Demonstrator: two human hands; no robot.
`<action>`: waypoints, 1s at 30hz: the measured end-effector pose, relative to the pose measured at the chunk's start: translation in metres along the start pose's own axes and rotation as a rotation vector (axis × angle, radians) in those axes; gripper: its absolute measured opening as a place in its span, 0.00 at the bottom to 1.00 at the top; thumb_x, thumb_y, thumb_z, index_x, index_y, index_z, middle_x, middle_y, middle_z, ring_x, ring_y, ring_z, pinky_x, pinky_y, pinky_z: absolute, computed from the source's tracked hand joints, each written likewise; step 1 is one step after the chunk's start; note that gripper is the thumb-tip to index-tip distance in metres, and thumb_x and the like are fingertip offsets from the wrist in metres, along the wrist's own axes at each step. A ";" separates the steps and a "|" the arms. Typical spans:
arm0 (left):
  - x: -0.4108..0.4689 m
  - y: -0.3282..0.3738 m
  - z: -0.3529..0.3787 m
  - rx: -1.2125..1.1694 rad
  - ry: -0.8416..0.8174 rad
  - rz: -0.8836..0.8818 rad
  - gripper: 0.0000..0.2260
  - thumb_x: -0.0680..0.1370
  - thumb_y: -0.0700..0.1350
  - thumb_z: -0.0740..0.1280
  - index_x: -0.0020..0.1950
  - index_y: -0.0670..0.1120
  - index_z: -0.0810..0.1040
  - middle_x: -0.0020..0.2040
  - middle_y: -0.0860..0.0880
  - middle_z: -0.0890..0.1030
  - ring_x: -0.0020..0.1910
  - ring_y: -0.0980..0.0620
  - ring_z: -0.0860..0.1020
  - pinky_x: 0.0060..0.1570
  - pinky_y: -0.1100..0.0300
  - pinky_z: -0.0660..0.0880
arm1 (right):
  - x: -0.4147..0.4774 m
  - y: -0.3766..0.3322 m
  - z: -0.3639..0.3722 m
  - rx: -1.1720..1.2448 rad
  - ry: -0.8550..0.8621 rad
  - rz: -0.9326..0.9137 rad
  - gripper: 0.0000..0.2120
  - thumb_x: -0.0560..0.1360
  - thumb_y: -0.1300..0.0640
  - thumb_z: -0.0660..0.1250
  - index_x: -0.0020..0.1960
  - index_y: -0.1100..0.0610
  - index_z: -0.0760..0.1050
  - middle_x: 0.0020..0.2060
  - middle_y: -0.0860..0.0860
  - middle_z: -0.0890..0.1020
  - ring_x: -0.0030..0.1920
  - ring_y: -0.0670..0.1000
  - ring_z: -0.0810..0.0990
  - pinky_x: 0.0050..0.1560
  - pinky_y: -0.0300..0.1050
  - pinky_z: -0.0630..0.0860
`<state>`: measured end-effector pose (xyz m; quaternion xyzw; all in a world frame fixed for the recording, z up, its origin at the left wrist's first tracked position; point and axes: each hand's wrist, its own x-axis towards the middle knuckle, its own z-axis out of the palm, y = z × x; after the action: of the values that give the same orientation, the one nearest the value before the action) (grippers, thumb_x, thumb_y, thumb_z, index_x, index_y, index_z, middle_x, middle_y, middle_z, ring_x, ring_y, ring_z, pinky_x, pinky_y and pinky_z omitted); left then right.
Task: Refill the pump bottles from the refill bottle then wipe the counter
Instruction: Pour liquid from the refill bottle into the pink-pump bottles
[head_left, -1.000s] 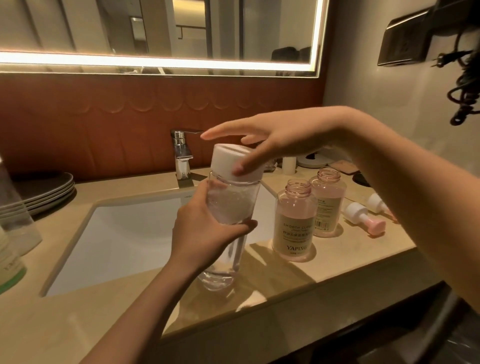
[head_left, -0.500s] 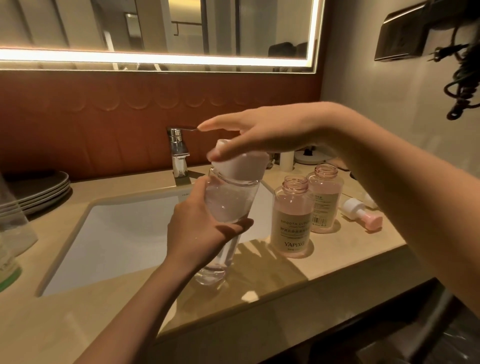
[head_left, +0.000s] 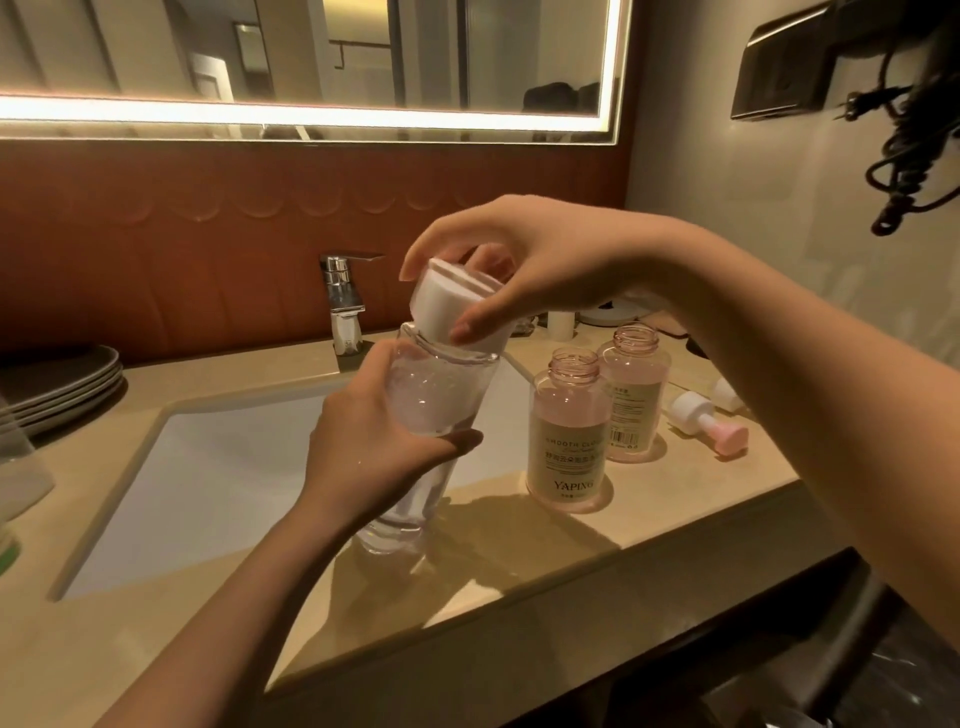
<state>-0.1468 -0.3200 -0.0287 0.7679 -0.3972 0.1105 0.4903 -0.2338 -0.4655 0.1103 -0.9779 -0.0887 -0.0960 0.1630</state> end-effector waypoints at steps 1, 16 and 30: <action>0.001 -0.001 -0.001 -0.008 0.000 0.000 0.33 0.57 0.60 0.76 0.58 0.57 0.69 0.52 0.57 0.78 0.51 0.53 0.77 0.46 0.48 0.79 | -0.001 0.003 -0.002 0.041 0.014 -0.026 0.25 0.71 0.56 0.72 0.65 0.45 0.71 0.61 0.42 0.73 0.58 0.42 0.74 0.48 0.33 0.76; 0.007 -0.015 -0.017 -0.052 0.105 -0.037 0.30 0.58 0.53 0.81 0.55 0.54 0.72 0.50 0.57 0.79 0.49 0.54 0.77 0.46 0.50 0.78 | -0.043 0.023 0.043 -0.078 0.387 0.145 0.37 0.64 0.35 0.65 0.70 0.48 0.64 0.60 0.48 0.77 0.55 0.47 0.77 0.50 0.41 0.78; 0.006 -0.019 -0.018 0.039 0.072 -0.020 0.33 0.60 0.52 0.80 0.60 0.49 0.70 0.57 0.50 0.77 0.52 0.51 0.75 0.37 0.68 0.70 | -0.041 0.039 0.179 -0.080 0.151 0.219 0.22 0.72 0.41 0.67 0.58 0.55 0.76 0.55 0.50 0.79 0.56 0.50 0.76 0.55 0.51 0.75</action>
<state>-0.1251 -0.3042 -0.0294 0.7767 -0.3692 0.1407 0.4904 -0.2372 -0.4476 -0.0765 -0.9774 0.0352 -0.1545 0.1399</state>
